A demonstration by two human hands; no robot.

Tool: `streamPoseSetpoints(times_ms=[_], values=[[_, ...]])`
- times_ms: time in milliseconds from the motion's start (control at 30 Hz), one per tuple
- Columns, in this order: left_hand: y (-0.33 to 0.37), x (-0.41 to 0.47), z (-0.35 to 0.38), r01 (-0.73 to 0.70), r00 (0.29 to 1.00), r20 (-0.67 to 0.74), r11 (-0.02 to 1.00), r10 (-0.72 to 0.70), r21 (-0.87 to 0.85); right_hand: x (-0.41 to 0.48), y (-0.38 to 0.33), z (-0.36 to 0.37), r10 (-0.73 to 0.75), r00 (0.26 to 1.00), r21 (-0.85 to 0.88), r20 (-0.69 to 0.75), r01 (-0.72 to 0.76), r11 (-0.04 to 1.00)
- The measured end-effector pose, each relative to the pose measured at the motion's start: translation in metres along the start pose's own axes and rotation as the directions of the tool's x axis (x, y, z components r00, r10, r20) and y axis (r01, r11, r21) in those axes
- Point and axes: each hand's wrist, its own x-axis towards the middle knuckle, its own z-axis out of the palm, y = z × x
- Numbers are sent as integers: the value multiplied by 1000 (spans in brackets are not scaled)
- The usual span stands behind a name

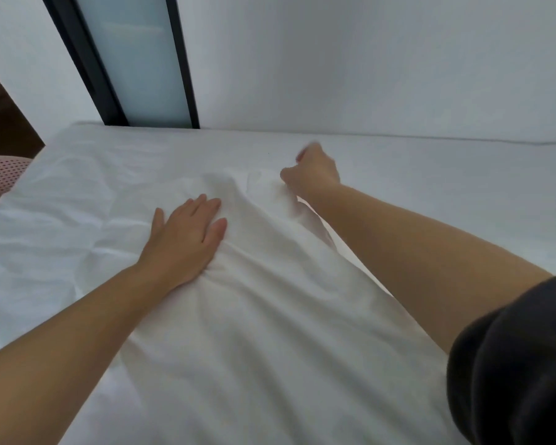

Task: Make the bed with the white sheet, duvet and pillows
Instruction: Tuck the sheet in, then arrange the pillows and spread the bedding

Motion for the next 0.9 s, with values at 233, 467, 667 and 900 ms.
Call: streamPoseSetpoints(times_ms=[233,467,667,900], values=[[-6,-12,18,-23,999,-28,998,25,61,-27,2,20,266,763,-255,589,-137,957],[2,-14,27,-64,997,-23,991,67,115,-16,-10,33,93,699,298,709,-416,859],[-13,1,32,-28,998,-61,999,30,35,12,-25,53,186,813,214,551,-353,911],[-24,14,-2,82,994,-76,996,-84,-19,49,22,-10,253,866,44,430,-301,953]])
